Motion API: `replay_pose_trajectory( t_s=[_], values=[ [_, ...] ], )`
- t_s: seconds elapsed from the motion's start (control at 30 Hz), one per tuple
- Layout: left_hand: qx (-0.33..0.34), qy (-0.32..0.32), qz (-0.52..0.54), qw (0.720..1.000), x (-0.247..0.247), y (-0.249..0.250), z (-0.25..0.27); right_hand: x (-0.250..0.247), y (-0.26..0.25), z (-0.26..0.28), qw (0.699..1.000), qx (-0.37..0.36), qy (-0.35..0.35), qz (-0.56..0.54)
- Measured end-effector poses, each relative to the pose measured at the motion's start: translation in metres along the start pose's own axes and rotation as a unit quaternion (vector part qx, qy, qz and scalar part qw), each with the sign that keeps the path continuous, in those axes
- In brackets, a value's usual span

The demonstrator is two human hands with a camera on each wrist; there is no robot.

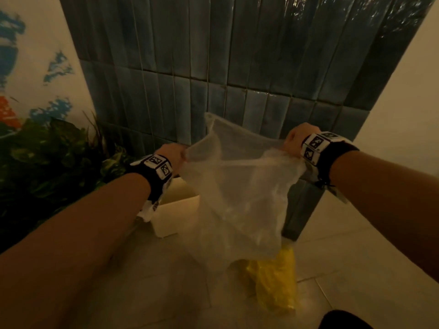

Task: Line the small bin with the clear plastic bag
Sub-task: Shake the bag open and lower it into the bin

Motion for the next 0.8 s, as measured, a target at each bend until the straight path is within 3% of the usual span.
replay_pose_trajectory(
  t_s=[0.13,0.3,0.33,0.43,0.53,0.57,0.67,0.8],
  values=[
    [-0.08,-0.015,-0.064,0.995,-0.013,-0.052,-0.005,-0.007,0.031,-0.017,0.994,0.07,-0.041,0.069],
    [-0.132,0.025,-0.048,0.99,-0.031,-0.097,-0.012,-0.012,0.042,-0.023,0.987,0.12,0.039,-0.1],
    [-0.143,0.032,-0.021,0.989,-0.033,-0.099,-0.012,-0.011,0.034,-0.021,0.971,0.114,0.058,-0.2],
    [-0.156,0.065,0.104,0.98,-0.044,-0.089,-0.014,-0.01,-0.003,-0.019,0.874,0.072,0.047,-0.479],
    [-0.164,0.118,0.213,0.956,-0.058,-0.08,-0.018,-0.02,-0.036,-0.007,0.777,0.008,0.043,-0.628],
    [-0.156,0.139,0.226,0.951,-0.064,-0.079,-0.019,-0.021,-0.04,-0.006,0.761,-0.018,0.059,-0.646],
    [-0.119,0.189,0.265,0.938,-0.079,-0.086,-0.025,-0.002,-0.039,0.003,0.771,-0.062,0.1,-0.625],
    [-0.097,0.188,0.358,0.91,-0.081,-0.096,-0.03,0.067,-0.051,0.002,0.794,-0.06,0.015,-0.605]
  ],
)
Point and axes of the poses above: each hand's wrist, its own z-axis away from the middle knuckle, its own x-axis out of the palm, y = z × x, the point moved 5 cm from there along -z, towards the middle knuckle, and after that the axes turned 1 degree about z, right-handed, at the moved point
